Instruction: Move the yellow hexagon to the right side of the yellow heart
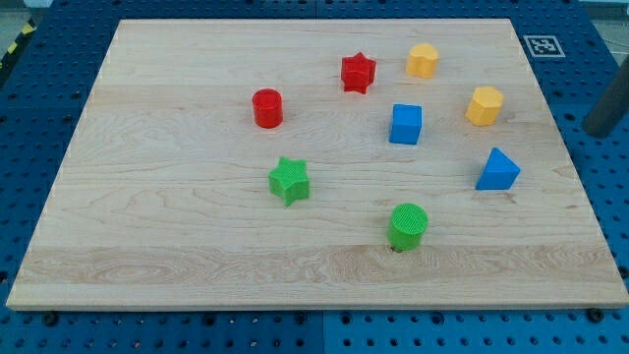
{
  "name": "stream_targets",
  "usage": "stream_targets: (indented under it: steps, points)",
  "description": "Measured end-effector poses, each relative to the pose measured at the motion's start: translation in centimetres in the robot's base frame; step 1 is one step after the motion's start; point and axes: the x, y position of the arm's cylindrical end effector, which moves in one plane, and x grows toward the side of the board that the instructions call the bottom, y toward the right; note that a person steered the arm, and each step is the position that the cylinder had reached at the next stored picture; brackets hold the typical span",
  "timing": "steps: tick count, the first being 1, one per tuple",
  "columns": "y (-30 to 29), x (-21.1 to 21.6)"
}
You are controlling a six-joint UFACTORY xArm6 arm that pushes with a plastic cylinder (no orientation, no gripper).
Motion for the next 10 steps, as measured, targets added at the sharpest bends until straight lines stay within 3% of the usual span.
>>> stream_targets:
  steps: [2,3,4,5,7,10]
  points:
    - [0.0,0.4]
    - [-0.2,3.4]
    - [-3.9,4.7]
    - [-9.9,1.5]
    - [-10.7,-3.5]
    - [-12.7,-2.9]
